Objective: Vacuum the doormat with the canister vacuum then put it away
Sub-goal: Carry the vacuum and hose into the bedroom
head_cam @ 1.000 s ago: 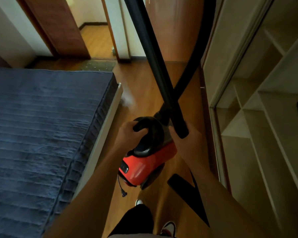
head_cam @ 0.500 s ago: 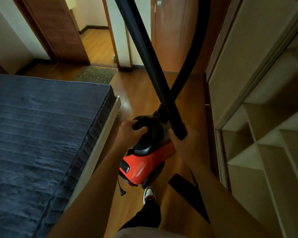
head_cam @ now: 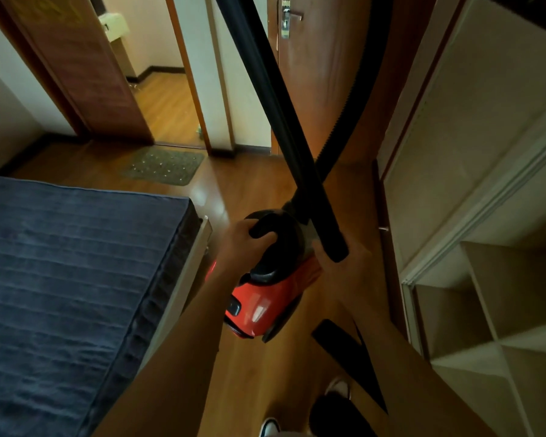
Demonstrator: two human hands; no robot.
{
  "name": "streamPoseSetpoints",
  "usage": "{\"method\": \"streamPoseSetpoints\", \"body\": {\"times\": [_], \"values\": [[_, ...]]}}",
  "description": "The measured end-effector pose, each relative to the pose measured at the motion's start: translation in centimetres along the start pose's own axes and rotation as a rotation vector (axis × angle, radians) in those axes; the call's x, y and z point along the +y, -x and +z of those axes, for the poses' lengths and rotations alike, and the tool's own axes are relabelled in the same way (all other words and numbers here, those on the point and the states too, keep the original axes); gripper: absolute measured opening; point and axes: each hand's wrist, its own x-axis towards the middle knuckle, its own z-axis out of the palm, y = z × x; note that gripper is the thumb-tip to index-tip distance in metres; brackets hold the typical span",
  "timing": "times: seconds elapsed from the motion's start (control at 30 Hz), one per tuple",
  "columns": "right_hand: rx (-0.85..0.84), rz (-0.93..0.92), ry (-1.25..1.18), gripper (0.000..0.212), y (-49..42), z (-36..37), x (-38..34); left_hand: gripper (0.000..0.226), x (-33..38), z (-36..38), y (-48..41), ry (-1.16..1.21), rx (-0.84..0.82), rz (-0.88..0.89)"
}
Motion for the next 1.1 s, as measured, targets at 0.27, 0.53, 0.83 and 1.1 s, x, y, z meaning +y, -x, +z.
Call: {"method": "streamPoseSetpoints", "body": {"times": [0.27,0.53,0.83,1.1], "values": [[-0.045,-0.079,0.025,0.026,-14.4,0.1,4.9,0.024,1.0,5.7,-13.1,-0.021,0.026,-0.076],[-0.117,-0.082,0.026,0.014,-31.6,-2.9,8.0,0.023,3.0,11.2,-26.9,0.009,0.144,-0.186],[-0.227,-0.143,-0.038,0.019,-44.5,-0.9,8.9,0.014,4.7,12.6,-36.6,0.001,0.313,-0.263],[-0.322,-0.115,-0.006,0.027,-53.0,4.4,9.8,0.012,1.4,11.6,-45.0,0.047,0.399,-0.336]]}}
